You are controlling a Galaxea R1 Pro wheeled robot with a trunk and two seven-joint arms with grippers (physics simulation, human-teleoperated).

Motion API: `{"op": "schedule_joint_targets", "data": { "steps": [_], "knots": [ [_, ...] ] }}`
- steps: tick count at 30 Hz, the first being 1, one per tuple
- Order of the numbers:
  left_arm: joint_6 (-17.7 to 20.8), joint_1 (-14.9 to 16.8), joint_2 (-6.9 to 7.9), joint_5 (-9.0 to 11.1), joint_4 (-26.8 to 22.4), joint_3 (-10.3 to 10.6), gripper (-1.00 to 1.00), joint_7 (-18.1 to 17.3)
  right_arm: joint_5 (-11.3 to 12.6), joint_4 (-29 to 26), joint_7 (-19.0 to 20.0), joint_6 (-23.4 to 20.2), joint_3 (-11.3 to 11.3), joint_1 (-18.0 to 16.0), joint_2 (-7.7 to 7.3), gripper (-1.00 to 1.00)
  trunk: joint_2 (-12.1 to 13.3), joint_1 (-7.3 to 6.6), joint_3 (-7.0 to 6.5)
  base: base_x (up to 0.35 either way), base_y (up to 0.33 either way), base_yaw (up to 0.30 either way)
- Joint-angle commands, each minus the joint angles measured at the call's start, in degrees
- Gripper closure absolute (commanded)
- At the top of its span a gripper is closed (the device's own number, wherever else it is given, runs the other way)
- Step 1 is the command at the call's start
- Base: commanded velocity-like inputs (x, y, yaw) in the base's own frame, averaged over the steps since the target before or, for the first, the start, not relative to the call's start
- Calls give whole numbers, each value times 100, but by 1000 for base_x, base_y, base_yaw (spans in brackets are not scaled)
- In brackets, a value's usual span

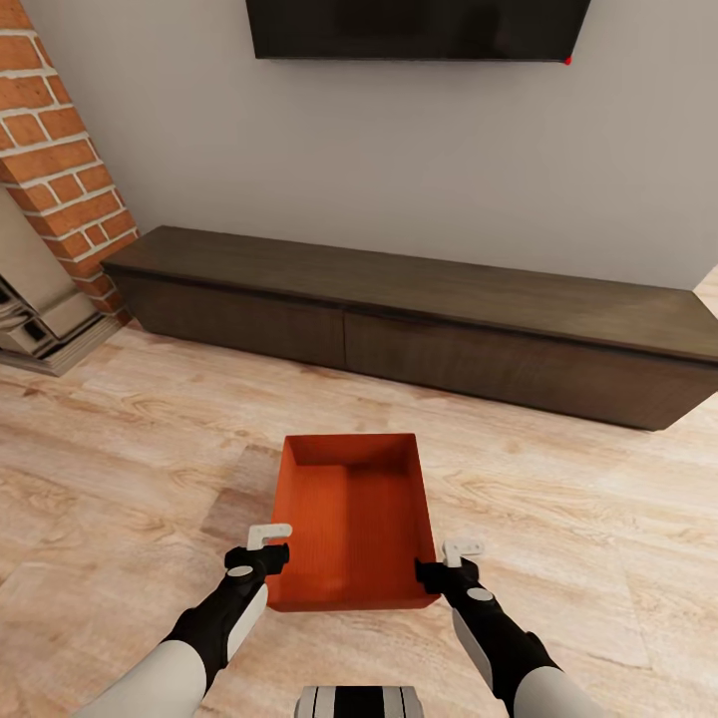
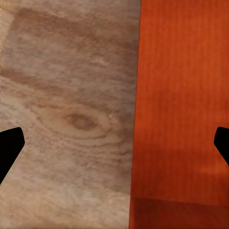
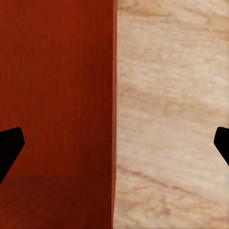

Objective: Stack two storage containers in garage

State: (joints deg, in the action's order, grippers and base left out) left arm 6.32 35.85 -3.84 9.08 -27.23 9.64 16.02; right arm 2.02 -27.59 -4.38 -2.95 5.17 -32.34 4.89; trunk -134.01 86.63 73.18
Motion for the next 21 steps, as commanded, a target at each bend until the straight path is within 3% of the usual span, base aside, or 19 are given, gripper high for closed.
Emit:
{"op": "schedule_joint_targets", "data": {
  "steps": [1,5,10,21],
  "knots": [
    [27,2,5,59,-11,50,-100,50,38,-10,-62,-53,39,-1,-14,-100,-1,-1,4,0,0,0],
    [27,4,3,59,-11,48,-100,50,55,-31,-131,-100,36,-1,-27,-100,-1,-1,4,0,0,0],
    [27,4,1,67,-11,46,-100,45,105,175,-249,-299,37,-453,-16,-100,-1,-1,4,0,0,0],
    [27,1,2,67,-11,46,-100,49,114,574,-265,-373,35,-909,-10,-100,-1,-1,4,0,0,0]
  ]
}}
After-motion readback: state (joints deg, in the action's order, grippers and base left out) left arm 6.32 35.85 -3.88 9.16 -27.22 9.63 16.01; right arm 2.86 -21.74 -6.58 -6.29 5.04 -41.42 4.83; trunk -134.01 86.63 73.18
